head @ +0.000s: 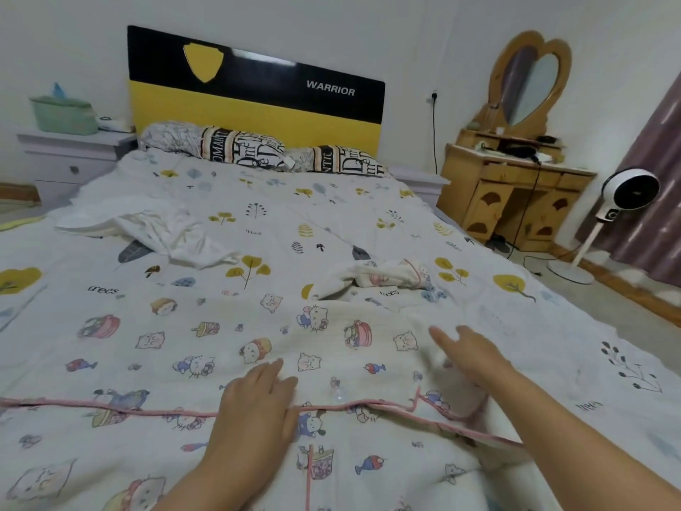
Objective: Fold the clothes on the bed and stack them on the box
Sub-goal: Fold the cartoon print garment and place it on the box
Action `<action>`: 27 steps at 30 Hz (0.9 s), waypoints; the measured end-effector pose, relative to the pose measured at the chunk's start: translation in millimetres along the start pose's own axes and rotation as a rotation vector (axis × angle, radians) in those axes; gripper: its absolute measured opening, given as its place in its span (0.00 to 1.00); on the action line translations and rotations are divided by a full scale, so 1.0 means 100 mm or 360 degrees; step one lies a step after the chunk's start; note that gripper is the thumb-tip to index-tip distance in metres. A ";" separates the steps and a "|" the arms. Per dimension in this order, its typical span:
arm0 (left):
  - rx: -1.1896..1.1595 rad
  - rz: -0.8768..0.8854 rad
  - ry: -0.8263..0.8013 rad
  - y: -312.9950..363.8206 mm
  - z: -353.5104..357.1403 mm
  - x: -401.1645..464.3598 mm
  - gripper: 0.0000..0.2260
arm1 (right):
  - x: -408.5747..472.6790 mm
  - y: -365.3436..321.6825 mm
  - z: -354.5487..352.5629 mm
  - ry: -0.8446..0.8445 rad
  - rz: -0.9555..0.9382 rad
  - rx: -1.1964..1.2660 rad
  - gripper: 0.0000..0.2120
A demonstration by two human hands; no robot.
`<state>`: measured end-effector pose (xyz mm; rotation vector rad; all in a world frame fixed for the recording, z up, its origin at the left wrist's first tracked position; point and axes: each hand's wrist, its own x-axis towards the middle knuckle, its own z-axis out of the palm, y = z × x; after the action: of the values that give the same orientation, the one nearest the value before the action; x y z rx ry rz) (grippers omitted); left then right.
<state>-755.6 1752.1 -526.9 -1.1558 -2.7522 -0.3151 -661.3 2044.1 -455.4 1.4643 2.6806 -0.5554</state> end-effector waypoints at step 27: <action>0.0003 -0.1498 -0.0068 -2.04 -0.16 1.04 0.23 | 1.28 -1.42 0.48 0.0254 -0.0503 -0.0241 0.25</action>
<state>-973.4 1681.0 -517.9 0.2214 -3.1195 -0.3666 -855.4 2062.5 -485.0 1.0985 3.0244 -0.2460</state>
